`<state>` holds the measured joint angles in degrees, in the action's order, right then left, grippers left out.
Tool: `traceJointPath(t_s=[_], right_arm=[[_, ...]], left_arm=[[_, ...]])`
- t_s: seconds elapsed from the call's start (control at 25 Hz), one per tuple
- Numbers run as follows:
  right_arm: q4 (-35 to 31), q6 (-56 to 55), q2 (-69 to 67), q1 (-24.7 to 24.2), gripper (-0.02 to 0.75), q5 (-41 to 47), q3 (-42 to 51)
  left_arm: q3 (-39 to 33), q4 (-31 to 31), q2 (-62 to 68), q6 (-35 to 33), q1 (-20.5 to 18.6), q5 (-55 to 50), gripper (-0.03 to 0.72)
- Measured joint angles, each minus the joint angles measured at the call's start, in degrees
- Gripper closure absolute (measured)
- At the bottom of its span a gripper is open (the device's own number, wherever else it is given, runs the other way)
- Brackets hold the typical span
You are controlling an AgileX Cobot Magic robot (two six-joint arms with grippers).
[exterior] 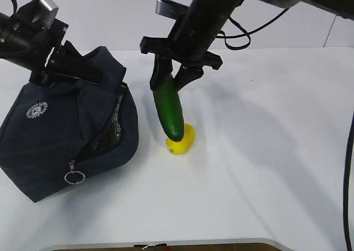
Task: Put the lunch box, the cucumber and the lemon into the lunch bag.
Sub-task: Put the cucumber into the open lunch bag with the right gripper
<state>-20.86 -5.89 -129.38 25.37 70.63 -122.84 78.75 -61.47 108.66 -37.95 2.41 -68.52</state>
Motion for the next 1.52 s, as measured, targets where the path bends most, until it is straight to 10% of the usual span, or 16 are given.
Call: traceJointPath(t_s=[1.0, 1.52], right_arm=[[-24.7, 13.6, -0.5, -0.1, 0.393, -4.9, 0.0], [-26.7, 14.2, -2.7, -0.1, 0.392, -14.3, 0.0]], left_arm=[[0.0, -11.5, -4.7, -0.2, 0.0, 1.1, 0.702], [0.0, -10.5, -5.1, -0.3, 0.0, 1.2, 0.702]])
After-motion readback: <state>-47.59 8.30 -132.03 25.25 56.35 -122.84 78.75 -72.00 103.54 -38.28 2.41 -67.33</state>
